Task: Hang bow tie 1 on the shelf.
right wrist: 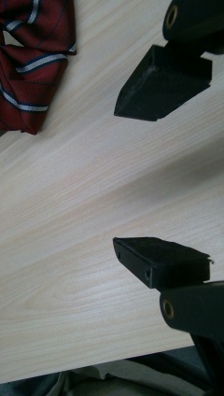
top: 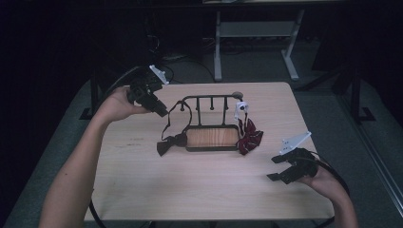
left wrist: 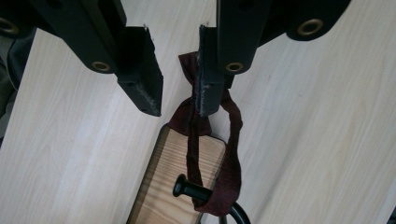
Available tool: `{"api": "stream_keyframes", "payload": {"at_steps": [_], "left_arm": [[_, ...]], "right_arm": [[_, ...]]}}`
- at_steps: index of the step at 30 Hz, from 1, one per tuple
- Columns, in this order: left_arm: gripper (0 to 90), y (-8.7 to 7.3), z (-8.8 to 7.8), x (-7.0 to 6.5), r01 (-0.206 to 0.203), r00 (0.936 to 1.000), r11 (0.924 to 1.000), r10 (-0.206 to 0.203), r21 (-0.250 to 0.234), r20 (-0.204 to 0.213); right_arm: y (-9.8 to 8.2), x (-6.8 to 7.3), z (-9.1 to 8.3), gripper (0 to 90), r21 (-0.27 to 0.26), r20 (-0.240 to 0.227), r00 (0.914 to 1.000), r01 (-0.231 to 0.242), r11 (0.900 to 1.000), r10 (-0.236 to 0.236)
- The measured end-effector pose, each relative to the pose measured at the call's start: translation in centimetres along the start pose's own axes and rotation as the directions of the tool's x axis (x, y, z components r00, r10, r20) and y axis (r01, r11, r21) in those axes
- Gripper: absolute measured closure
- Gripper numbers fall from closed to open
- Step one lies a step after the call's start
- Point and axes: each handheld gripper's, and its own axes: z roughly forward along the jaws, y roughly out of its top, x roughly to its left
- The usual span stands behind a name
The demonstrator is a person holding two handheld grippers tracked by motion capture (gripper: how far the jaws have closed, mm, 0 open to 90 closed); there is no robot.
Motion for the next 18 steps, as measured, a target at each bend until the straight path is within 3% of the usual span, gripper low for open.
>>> {"api": "stream_keyframes", "payload": {"at_steps": [18], "left_arm": [[64.8, -3.7, 0.9, -2.5, -0.01, 0.9999, 0.9992, 0.01, -0.039, 0.003]], "right_arm": [[-0.4, -0.1, -0.9, 29.4, -0.015, 0.024, 0.9996, -0.015, 1.0, 0.016]]}}
